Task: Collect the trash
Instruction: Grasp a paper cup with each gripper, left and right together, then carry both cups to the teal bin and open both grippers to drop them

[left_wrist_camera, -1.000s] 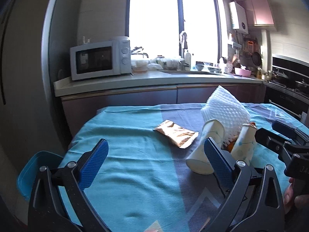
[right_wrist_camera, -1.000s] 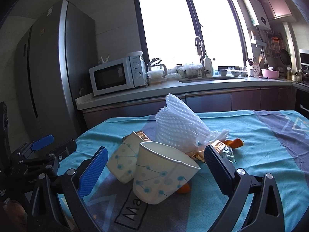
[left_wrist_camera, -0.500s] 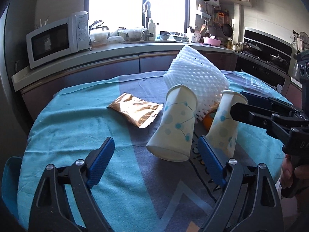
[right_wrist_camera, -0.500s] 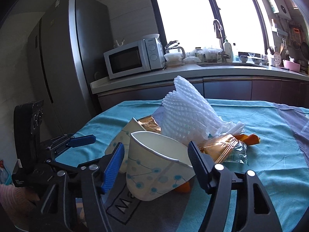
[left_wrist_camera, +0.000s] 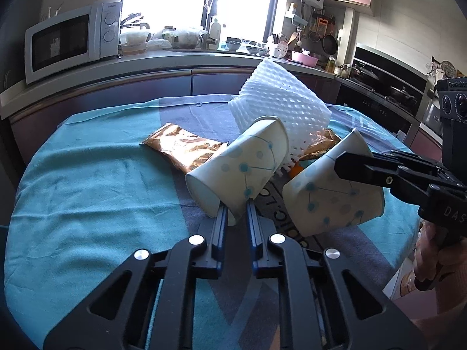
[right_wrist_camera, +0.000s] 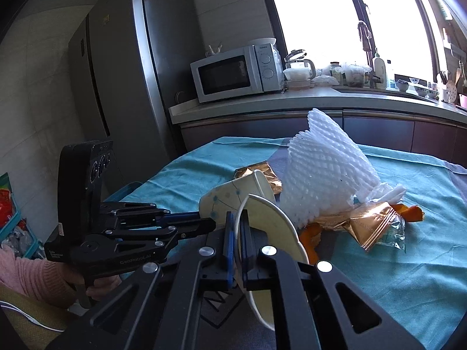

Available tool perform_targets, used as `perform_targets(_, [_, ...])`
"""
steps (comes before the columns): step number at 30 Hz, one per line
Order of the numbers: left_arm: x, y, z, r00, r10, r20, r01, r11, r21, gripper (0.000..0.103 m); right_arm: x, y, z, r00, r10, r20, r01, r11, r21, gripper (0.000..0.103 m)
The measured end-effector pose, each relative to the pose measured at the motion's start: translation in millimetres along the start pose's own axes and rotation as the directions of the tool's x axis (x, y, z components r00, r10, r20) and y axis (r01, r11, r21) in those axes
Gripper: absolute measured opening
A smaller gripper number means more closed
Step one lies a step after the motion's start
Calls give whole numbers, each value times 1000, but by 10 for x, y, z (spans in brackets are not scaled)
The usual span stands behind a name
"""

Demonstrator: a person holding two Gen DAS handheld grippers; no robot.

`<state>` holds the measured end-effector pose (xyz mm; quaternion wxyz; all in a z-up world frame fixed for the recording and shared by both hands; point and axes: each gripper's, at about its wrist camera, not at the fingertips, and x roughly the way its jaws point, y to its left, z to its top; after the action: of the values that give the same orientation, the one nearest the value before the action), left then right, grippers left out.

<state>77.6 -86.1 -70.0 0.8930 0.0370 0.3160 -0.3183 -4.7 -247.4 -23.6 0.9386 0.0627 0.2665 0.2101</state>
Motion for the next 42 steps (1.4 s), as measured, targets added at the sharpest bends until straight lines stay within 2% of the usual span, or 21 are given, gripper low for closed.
perform_targets(2, [-58, 37, 5, 1000, 1, 12, -1, 1000, -6, 8, -24, 6, 29, 1000, 1, 10, -1, 1000, 8, 3])
perform_targets(8, [-264, 152, 19, 999, 12, 45, -10, 999, -47, 6, -59, -73, 90, 999, -10, 36, 8, 999, 54, 3])
perform_targets(12, [-491, 262, 3, 996, 50, 80, -44, 996, -78, 5, -40, -43, 143, 999, 13, 40, -15, 998, 55, 3])
perform_targets(17, [-895, 502, -47, 987, 112, 118, -95, 986, -135, 4, 127, 194, 258, 996, 90, 27, -90, 996, 5, 3])
perform_targets(21, [-1275, 753, -141, 973, 183, 140, -156, 971, -184, 3, 343, 469, 401, 982, 186, 12, -186, 982, -23, 3])
perform_targets(24, [-1512, 1015, -235, 957, 254, 142, -219, 949, -226, 3, 588, 712, 535, 964, 264, -13, -264, 963, -52, 3])
perform_targets(27, [-1751, 1260, -349, 935, 327, 137, -281, 919, -275, 3, 844, 997, 662, 937, 344, -51, -347, 935, -70, 3])
perform_targets(32, [-2093, 1810, -580, 891, 443, 98, -379, 846, -376, 3, 1317, 1499, 833, 889, 444, -112, -454, 886, -90, 3])
perform_targets(35, [-2217, 2106, -730, 862, 502, 66, -435, 800, -413, 3, 1583, 1749, 914, 864, 481, -150, -496, 864, -89, 3])
perform_targets(38, [-2258, 2388, -865, 842, 539, 21, -476, 761, -441, 3, 1848, 2000, 952, 850, 490, -192, -514, 852, -101, 3])
perform_targets(41, [-2229, 2617, -979, 828, 560, -21, -507, 732, -455, 3, 2103, 2221, 954, 836, 492, -243, -526, 844, -102, 3])
perform_targets(42, [-2202, 2686, -1015, 829, 558, -33, -509, 728, -460, 3, 2180, 2291, 957, 831, 491, -260, -529, 843, -97, 3])
